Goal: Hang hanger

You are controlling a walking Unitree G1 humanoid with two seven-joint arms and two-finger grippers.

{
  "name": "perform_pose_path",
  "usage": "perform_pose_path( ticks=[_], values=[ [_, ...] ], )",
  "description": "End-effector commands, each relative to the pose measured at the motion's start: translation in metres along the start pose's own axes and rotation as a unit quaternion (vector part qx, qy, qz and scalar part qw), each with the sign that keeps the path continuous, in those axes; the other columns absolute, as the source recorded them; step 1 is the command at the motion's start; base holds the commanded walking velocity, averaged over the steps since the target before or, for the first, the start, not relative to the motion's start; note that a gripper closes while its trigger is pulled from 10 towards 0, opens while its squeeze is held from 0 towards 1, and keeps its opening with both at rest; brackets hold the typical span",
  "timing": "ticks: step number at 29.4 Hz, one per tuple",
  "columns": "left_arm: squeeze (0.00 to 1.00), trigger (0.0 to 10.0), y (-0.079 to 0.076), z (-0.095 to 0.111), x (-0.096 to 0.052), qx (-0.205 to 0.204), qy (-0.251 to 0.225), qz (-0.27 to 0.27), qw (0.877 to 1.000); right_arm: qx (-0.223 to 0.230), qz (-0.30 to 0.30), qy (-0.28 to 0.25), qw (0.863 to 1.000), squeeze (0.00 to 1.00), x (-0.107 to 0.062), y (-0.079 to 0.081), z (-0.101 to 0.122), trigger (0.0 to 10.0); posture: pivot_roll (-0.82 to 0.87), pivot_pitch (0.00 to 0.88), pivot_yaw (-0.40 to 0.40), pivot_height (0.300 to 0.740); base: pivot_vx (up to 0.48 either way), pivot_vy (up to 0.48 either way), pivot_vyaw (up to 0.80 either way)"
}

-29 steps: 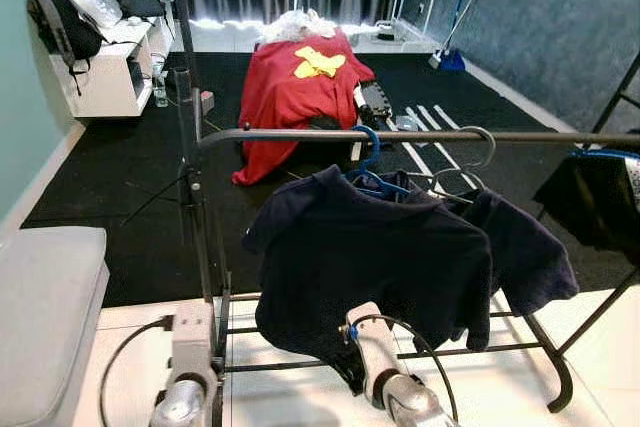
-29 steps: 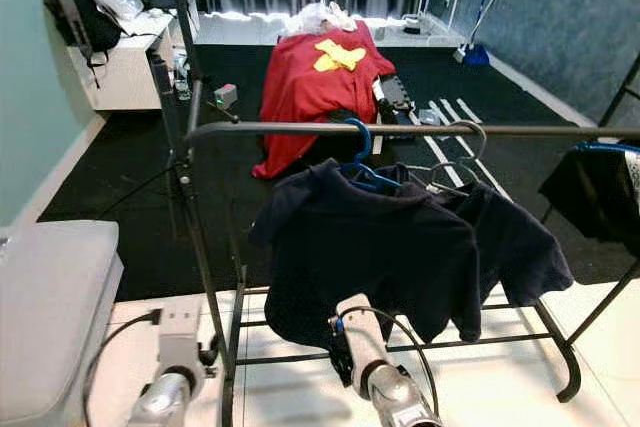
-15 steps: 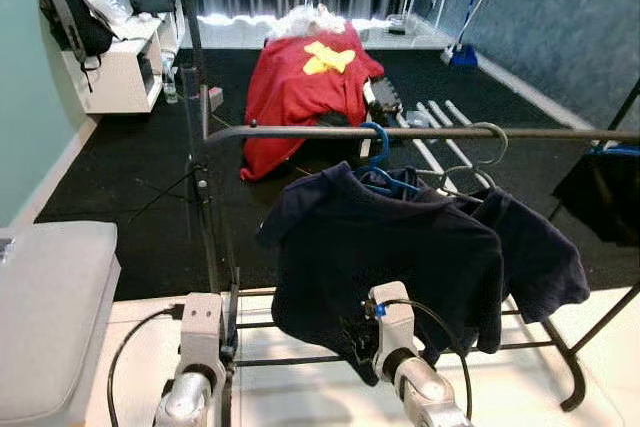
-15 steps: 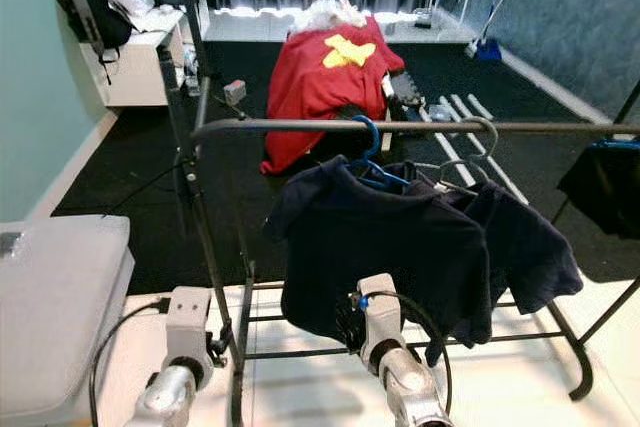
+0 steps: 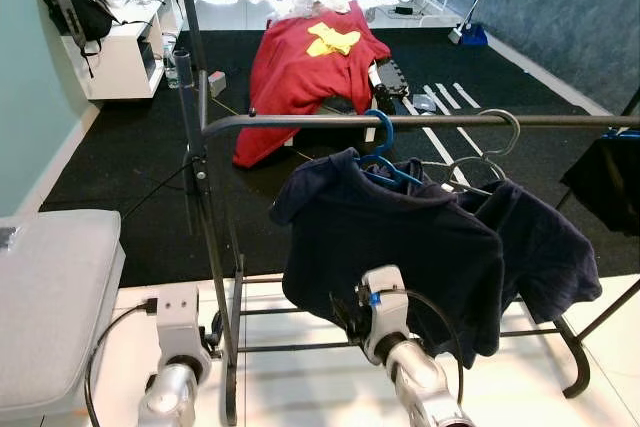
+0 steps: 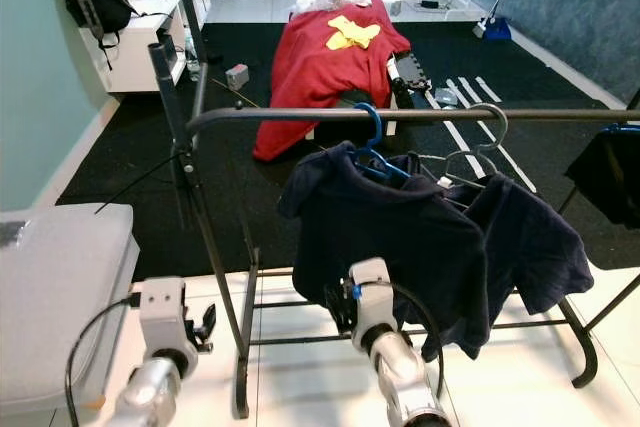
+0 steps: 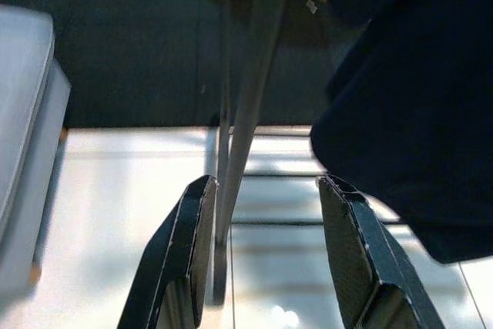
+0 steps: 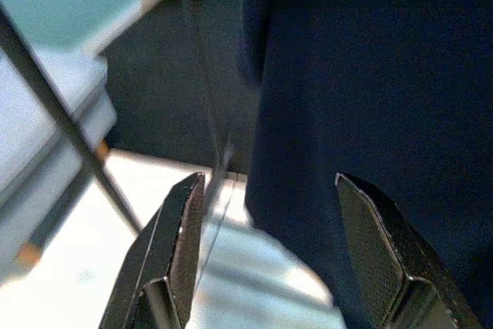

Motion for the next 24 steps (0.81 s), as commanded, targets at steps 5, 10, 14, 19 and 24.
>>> perform_pose_path(
  ticks=[5, 10, 14, 19, 24],
  values=[
    [0.0, 10.0, -0.017, 0.018, 0.007, 0.003, -0.019, -0.036, 0.999, -0.01, -0.011, -0.062, 0.998, 0.0, 0.0, -0.009, 0.027, 10.0, 0.06, 0.038, -0.028, 0.74, 0.0, 0.0, 0.0],
    [0.0, 10.0, -0.019, 0.035, 0.012, -0.02, -0.046, -0.035, 0.998, -0.035, 0.055, -0.151, 0.986, 0.0, 0.008, 0.013, 0.075, 10.0, 0.02, 0.03, -0.02, 0.74, 0.0, 0.0, 0.0],
    [0.0, 10.0, -0.02, 0.041, 0.012, -0.021, -0.054, -0.03, 0.998, -0.044, 0.085, -0.18, 0.979, 0.0, 0.009, 0.021, 0.096, 10.0, 0.02, 0.03, -0.038, 0.74, 0.0, 0.0, 0.0],
    [0.0, 10.0, -0.014, 0.049, 0.01, -0.018, -0.058, -0.01, 0.998, -0.075, 0.113, -0.197, 0.971, 0.25, 0.018, 0.034, 0.12, 10.0, 0.02, 0.036, -0.064, 0.74, 0.0, 0.0, 0.0],
    [0.0, 10.0, -0.001, 0.057, 0.009, -0.005, -0.071, 0.017, 0.997, -0.089, 0.048, -0.25, 0.963, 1.0, 0.018, 0.019, 0.156, 10.0, 0.04, 0.043, -0.082, 0.74, 0.0, 0.0, 0.0]
  ],
)
Point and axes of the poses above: a point about 5 cm out from each wrist's last joint towards the gripper, its own x axis pointing out of the wrist towards the gripper, its own z axis along the axis of the wrist's last joint, y = z × x, the point moved 1 cm from there along x, pointing out of the wrist towards the gripper, and after that the axes turned 9 degrees about x, right-handed, at the moved point
